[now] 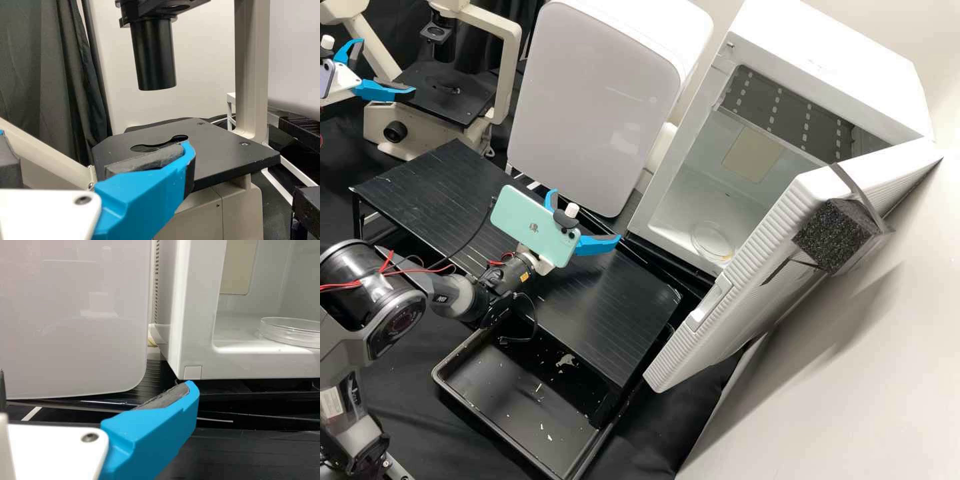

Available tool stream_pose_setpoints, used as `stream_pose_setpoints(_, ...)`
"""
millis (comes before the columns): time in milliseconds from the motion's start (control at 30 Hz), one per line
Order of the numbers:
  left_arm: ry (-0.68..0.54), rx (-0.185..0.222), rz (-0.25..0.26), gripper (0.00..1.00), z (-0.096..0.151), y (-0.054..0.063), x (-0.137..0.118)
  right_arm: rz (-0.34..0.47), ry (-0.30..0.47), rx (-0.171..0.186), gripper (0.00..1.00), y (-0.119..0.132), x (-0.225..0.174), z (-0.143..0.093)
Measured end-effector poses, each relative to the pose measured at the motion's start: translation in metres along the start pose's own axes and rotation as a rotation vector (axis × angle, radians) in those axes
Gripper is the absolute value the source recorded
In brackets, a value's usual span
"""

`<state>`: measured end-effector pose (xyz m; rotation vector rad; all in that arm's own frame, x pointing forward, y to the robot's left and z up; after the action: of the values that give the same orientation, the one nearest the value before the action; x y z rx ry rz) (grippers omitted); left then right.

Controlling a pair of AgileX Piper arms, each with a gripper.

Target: Take the petri dish out of the incubator

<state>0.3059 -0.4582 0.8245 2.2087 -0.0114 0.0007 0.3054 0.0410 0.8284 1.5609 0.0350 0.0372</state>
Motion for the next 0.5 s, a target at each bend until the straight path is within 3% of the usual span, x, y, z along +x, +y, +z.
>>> stream_pose_setpoints(367, 0.000, 0.000, 0.000, 1.00, 0.000, 0.000, 0.000, 0.035, -0.005, -0.010, 1.00, 0.009, -0.015, 0.012)
stream_pose_setpoints(500, 0.000, 0.000, 0.000, 1.00, 0.000, 0.000, 0.000, 0.103, 0.004, 0.028, 1.00, 0.023, -0.033, 0.026)
